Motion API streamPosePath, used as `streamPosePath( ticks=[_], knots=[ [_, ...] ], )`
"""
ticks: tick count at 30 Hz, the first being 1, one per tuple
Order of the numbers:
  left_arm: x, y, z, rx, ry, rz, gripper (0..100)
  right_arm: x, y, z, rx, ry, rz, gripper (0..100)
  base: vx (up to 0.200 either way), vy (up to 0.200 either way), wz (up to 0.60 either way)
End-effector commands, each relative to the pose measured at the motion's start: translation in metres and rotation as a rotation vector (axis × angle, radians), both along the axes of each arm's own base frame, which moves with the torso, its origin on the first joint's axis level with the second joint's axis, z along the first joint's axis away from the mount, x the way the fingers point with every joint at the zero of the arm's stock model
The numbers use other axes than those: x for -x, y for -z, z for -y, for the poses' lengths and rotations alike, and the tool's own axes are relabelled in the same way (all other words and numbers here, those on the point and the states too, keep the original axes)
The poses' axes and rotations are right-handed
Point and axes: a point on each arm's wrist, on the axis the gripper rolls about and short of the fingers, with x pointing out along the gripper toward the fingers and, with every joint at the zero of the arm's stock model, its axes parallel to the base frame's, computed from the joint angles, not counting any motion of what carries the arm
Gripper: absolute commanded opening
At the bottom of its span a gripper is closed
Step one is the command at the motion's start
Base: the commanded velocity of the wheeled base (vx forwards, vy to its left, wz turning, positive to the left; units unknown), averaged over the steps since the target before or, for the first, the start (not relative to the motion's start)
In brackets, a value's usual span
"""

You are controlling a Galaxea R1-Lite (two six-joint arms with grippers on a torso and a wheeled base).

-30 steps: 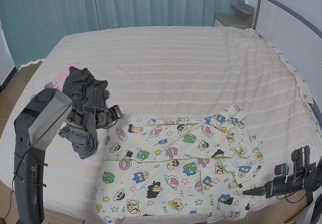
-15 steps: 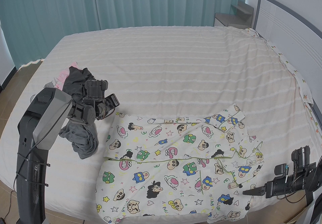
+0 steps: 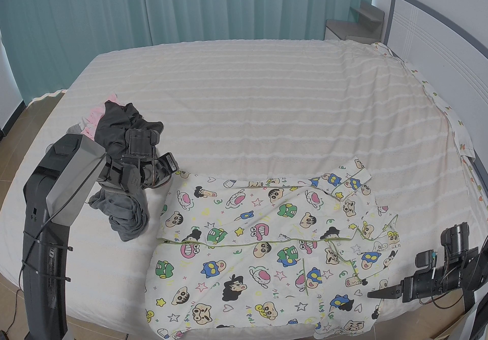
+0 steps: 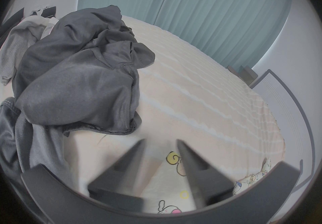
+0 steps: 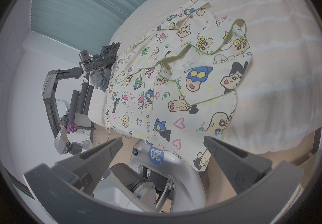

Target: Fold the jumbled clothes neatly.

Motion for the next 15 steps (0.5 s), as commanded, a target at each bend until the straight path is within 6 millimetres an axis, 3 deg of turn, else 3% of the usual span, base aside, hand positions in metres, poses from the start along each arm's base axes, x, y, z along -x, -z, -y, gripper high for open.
streamPosePath(
  ticks=[1, 15],
  knots=[
    [0.006, -0.006, 0.0, 0.012, 0.022, -0.004, 100, 0.006, 0.001, -0.001, -0.001, -0.006, -0.023, 100, 0.0, 0.0, 0.0],
    [0.015, 0.007, 0.007, 0.083, 0.153, -0.073, 100, 0.006, 0.001, -0.001, -0.001, -0.006, -0.025, 100, 0.0, 0.0, 0.0]
  ],
)
